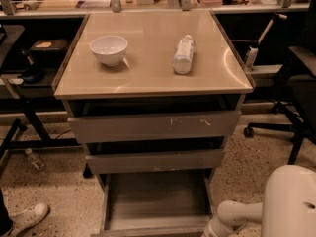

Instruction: Close bottom drawer

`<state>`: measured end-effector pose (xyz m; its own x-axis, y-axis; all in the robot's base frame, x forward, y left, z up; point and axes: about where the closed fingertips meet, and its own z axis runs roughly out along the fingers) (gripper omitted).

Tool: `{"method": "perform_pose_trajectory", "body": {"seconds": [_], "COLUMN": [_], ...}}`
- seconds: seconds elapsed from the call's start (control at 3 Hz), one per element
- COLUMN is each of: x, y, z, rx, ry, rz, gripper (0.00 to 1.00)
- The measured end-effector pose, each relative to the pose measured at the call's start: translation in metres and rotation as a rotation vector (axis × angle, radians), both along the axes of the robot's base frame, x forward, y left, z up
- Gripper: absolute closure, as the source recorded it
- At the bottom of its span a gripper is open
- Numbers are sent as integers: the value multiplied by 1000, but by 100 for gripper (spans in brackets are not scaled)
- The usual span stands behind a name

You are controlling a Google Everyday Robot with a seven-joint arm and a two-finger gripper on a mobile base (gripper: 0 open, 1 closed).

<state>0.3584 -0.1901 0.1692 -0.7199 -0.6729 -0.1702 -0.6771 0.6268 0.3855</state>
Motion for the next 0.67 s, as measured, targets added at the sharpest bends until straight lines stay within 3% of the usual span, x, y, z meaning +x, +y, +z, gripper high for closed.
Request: {"method": "perform_pose_trajectory", "body": {"seconds": [0.67], "x": [0], "y": [0], "z": [0], "rx": [0], "ry": [0], "rz": [0], "gripper": [35]}}
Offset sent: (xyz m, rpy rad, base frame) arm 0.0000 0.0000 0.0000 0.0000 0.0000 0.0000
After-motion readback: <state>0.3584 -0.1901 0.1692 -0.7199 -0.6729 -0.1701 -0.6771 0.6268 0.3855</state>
